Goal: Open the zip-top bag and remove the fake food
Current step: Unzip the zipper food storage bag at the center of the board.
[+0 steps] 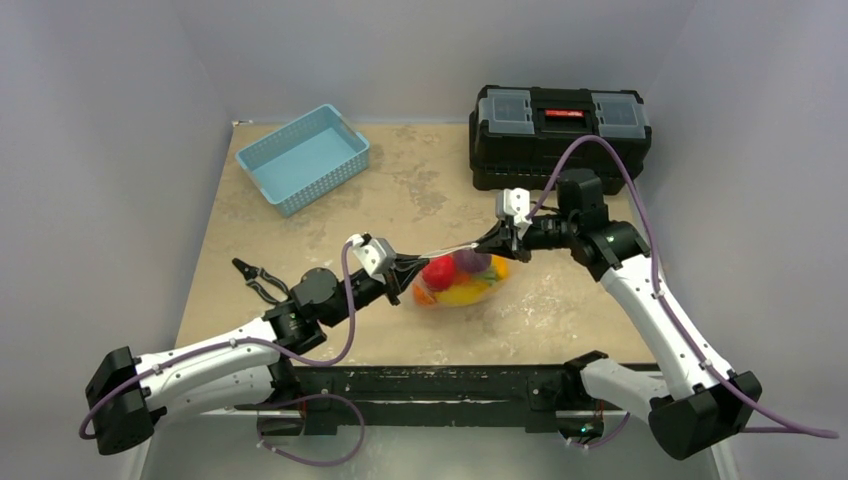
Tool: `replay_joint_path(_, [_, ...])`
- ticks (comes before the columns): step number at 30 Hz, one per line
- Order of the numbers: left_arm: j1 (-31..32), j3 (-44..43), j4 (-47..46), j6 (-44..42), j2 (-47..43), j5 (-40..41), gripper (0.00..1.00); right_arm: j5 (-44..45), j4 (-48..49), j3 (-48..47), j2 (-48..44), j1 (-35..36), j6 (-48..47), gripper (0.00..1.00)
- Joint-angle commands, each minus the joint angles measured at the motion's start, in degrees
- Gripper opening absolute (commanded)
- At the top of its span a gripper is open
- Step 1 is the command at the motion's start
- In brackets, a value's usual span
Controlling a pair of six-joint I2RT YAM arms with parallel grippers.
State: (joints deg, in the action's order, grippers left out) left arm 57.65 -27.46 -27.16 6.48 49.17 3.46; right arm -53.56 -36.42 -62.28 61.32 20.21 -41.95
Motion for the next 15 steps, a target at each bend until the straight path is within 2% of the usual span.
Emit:
replay_joint_path(1, [-0.7, 0.9, -1.7, 0.6, -2.2, 1.9, 0.0, 0.6, 1.2, 0.0, -1.8, -1.8, -0.4, 0.0])
replay_joint_path(15, [-1.0, 1.9, -1.2, 0.6, -4.0, 2.8, 0.0, 1.1, 2.1, 2.0, -3.4, -4.6, -0.2, 0.0])
